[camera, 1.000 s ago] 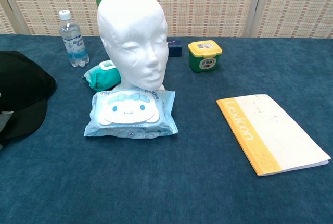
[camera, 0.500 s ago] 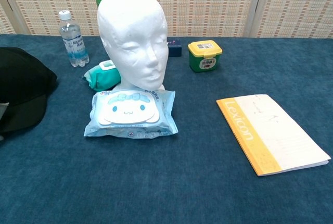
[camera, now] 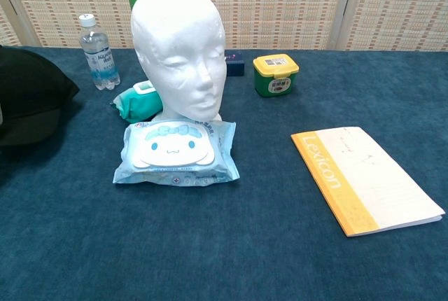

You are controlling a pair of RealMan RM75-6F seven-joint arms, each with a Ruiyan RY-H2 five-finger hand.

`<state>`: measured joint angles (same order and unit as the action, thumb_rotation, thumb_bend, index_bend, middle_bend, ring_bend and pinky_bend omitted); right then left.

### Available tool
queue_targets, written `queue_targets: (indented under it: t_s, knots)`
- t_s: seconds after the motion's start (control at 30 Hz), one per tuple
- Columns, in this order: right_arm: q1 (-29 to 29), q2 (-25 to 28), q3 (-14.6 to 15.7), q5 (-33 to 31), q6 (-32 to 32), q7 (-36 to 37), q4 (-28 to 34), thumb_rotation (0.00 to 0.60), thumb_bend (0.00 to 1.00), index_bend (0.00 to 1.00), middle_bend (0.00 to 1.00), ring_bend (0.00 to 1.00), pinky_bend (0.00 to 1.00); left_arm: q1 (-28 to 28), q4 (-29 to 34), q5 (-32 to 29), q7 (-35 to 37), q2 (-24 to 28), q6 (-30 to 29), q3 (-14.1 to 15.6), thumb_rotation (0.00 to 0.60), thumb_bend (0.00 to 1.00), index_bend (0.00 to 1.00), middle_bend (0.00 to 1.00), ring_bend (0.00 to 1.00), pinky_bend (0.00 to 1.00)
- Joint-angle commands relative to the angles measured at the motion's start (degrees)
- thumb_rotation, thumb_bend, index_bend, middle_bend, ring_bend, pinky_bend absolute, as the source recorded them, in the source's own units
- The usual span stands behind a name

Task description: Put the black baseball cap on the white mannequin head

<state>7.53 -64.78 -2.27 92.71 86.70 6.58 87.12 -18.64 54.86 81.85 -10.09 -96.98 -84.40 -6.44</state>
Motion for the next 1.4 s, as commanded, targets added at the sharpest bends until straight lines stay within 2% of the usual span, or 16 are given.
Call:
queue_targets:
  t_s: [0.03, 0.27, 0.5, 0.6, 0.93, 1.1, 1.4]
  knots:
    - [0.0, 0.0, 0.0, 0.0, 0.0, -0.1, 0.0, 0.6, 0.05, 0.38, 0.45, 0.31, 0.32, 0.1, -3.7, 2.2, 4.8, -1.9, -3.2, -0.4, 0.6, 0.03, 0.48, 0.31, 0.23, 0.56]
    - [0.0, 0.0, 0.0, 0.0, 0.0, -0.1, 0.0, 0.6, 0.05, 0.38, 0.45, 0.31, 0.32, 0.0, -9.5, 4.1, 12.0, -4.0, -6.4, -0.7, 0.6, 0.04, 0.47, 0.28, 0.19, 0.47]
    - [0.0, 0.0, -0.1, -0.2, -0.1, 0.2, 0.0, 0.6, 0.05, 0.38, 0.45, 0.31, 0.32, -0.3, -14.3, 4.4, 17.5, -6.5, -9.1, -1.8, 0.6, 0.22, 0.47, 0.28, 0.19, 0.45]
    - [0.0, 0.0, -0.1, -0.1, -0.1, 0.1, 0.0, 0.6, 0.05, 0.38, 0.45, 0.31, 0.32, -0.5, -16.1, 4.3, 19.1, -7.5, -10.2, -2.4, 0.6, 0.24, 0.47, 0.28, 0.19, 0.45]
    - [0.1, 0.0, -0.1, -0.2, -0.2, -0.1, 0.1, 0.6, 0.05, 0.38, 0.45, 0.31, 0.32, -0.8, -20.6, 2.9, 22.6, -9.9, -11.4, -4.0, 0.6, 0.25, 0.5, 0.29, 0.19, 0.45]
    - [0.0, 0.0, -0.1, -0.2, -0.1, -0.1, 0.1, 0.6, 0.05, 0.38, 0.45, 0.31, 0.32, -0.9, -21.4, 2.5, 23.0, -10.3, -11.4, -4.2, 0.6, 0.25, 0.55, 0.29, 0.19, 0.45]
    - [0.1, 0.1, -0.1, -0.2, -0.1, 0.1, 0.1, 0.6, 0.05, 0.38, 0.45, 0.31, 0.32, -1.0, -21.3, 1.9, 22.3, -10.3, -11.0, -4.5, 0.6, 0.26, 0.56, 0.29, 0.19, 0.45]
